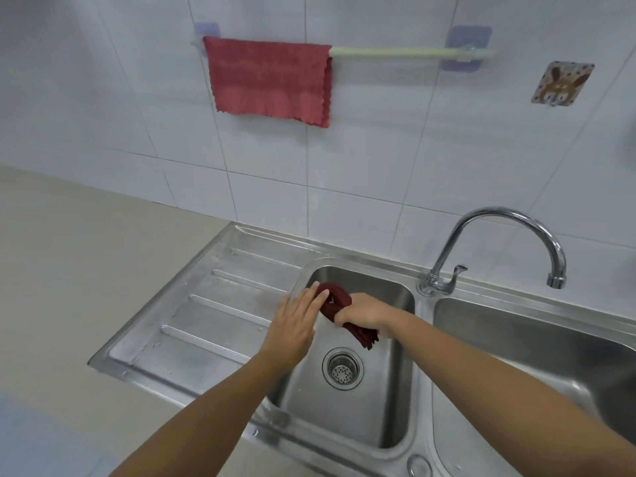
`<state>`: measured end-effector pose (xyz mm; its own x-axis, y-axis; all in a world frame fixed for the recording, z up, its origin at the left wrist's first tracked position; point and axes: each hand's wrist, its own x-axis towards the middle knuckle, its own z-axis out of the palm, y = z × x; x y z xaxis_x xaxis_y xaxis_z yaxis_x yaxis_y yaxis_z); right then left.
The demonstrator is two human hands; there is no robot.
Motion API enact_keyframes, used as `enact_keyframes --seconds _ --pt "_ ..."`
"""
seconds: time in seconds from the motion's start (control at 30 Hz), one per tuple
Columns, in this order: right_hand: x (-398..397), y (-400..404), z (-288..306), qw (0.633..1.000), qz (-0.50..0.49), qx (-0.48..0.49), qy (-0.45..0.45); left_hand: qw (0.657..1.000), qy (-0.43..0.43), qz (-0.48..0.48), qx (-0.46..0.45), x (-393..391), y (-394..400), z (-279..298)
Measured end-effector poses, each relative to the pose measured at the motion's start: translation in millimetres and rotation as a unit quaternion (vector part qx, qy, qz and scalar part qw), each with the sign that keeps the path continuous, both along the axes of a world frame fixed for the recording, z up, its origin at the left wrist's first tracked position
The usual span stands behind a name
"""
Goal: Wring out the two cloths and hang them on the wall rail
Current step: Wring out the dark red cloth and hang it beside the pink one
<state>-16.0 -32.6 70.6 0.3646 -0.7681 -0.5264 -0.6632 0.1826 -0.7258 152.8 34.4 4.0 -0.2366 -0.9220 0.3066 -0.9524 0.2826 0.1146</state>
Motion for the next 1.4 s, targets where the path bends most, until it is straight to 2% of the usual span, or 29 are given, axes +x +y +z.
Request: enact_keyframes --seconds 0.1,0.17,0.27,0.37,0.4,0.47,0.53,0.63,0.73,0.97,1.13,1.4 --pt "4 7 9 0.994 0.042 0.096 -0.033 0.999 -0.043 0.003 -0.019 2 -8 -1" --pt "6 8 10 0.986 0.081 0.139 -0.034 0.998 -0.037 -0.001 -0.054 0 -12 -2" --pt "6 9 6 0.980 0.106 0.170 0.006 0.990 -0.015 -0.029 -0.134 -2 -21 -2" --pt "7 10 0 0.982 0.075 0.164 0.064 0.988 -0.031 -0.067 -0.136 1 -27 6" --pt "8 10 -2 0.985 0.061 0.137 0.087 0.989 -0.050 -0.076 -0.115 1 -29 9" --pt "9 9 -7 0.986 0.053 0.023 0.158 0.992 -0.085 -0.079 -0.042 0 -32 15" --pt "11 11 -13 0.971 0.050 -0.102 0.212 0.994 -0.088 -0.062 0.024 -3 -36 17" --pt "9 15 -27 0.944 0.050 -0.243 0.218 0.995 -0.073 -0.040 0.058 -5 -39 12" --pt "5 16 -39 0.911 0.072 -0.336 0.229 0.994 -0.074 -0.021 0.079 -7 -39 3" --pt "-4 10 -48 0.856 0.168 -0.396 0.287 0.981 -0.057 -0.007 0.186 -18 -39 6" --pt "-13 1 -50 0.826 0.229 -0.422 0.296 0.973 -0.049 -0.014 0.225 -24 -38 10" --pt "-12 0 -59 0.834 0.235 -0.404 0.293 0.966 -0.049 -0.026 0.253 -22 -36 11"
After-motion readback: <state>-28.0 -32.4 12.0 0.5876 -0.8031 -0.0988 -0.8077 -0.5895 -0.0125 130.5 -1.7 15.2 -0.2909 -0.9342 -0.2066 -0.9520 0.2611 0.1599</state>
